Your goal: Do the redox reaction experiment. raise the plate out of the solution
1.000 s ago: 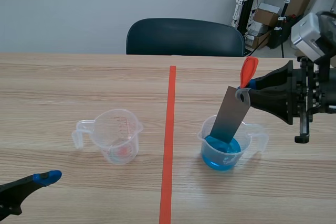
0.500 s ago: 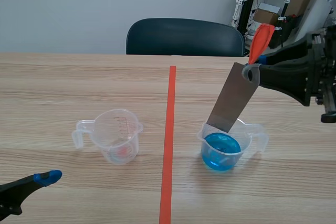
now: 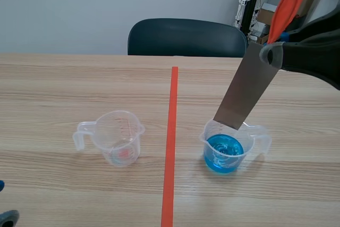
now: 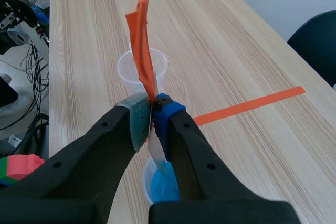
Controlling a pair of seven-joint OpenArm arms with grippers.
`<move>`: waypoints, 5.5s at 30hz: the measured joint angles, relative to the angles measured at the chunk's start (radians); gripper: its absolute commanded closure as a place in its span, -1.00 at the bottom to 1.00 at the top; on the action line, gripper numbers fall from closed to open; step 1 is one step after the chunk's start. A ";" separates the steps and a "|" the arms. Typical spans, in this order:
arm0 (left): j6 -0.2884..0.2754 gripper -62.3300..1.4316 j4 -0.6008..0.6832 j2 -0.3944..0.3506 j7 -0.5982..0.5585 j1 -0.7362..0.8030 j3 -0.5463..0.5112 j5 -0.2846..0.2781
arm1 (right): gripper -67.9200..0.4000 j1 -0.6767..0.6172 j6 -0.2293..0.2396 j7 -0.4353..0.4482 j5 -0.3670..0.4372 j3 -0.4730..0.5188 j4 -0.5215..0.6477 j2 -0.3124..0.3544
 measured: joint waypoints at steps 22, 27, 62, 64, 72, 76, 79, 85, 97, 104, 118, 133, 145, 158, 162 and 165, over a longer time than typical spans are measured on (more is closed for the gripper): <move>0.008 0.82 0.348 -0.565 0.148 0.216 -0.075 -0.284 | 0.97 0.006 -0.004 -0.245 0.360 0.105 0.048 0.122; -0.004 0.82 0.361 -0.653 0.213 0.216 -0.130 -0.336 | 0.97 0.006 -0.016 -0.317 0.431 0.157 0.048 0.122; -0.236 0.83 0.671 -0.547 0.950 -0.544 0.274 -0.345 | 0.97 0.006 -0.117 -0.461 0.476 0.227 0.093 0.122; -0.240 0.83 0.671 -0.511 0.995 -0.611 0.332 -0.345 | 0.97 0.006 -0.117 -0.461 0.463 0.227 0.093 0.122; -0.266 0.83 0.671 -0.367 1.170 -0.838 0.513 -0.346 | 0.97 0.006 -0.116 -0.433 0.399 0.227 0.093 0.122; -0.266 0.83 0.669 -0.304 1.246 -0.911 0.582 -0.346 | 0.97 0.006 -0.116 -0.412 0.378 0.227 0.093 0.122; -0.266 0.83 0.649 -0.251 1.266 -0.953 0.632 -0.344 | 0.97 0.006 -0.116 -0.381 0.349 0.227 0.093 0.122; -0.262 0.83 0.586 -0.150 1.299 -1.006 0.687 -0.293 | 0.97 0.006 -0.116 -0.382 0.347 0.227 0.093 0.122; -0.230 0.83 0.476 -0.037 1.333 -1.074 0.703 -0.293 | 0.97 0.006 -0.116 -0.377 0.347 0.227 0.093 0.122; -0.237 0.83 0.436 -0.005 1.333 -1.090 0.715 -0.293 | 0.97 0.006 -0.116 -0.374 0.347 0.227 0.093 0.122; -0.247 0.83 0.435 0.043 1.333 -1.100 0.720 -0.279 | 0.97 0.006 -0.116 -0.374 0.347 0.227 0.093 0.122; -0.262 0.83 0.435 0.082 1.341 -1.120 0.754 -0.264 | 0.97 0.006 -0.116 -0.374 0.347 0.227 0.093 0.122; -0.266 0.83 0.389 0.109 1.344 -1.120 0.754 -0.264 | 0.97 0.006 -0.116 -0.374 0.347 0.227 0.093 0.122; -0.281 0.83 0.389 0.108 1.340 -1.120 0.754 -0.293 | 0.97 0.006 -0.116 -0.374 0.347 0.227 0.093 0.122; -0.281 0.83 0.389 0.108 1.340 -1.120 0.754 -0.293 | 0.97 0.006 -0.116 -0.374 0.347 0.227 0.093 0.122; -0.281 0.83 0.389 0.108 1.340 -1.120 0.754 -0.293 | 0.97 0.006 -0.116 -0.374 0.347 0.227 0.093 0.122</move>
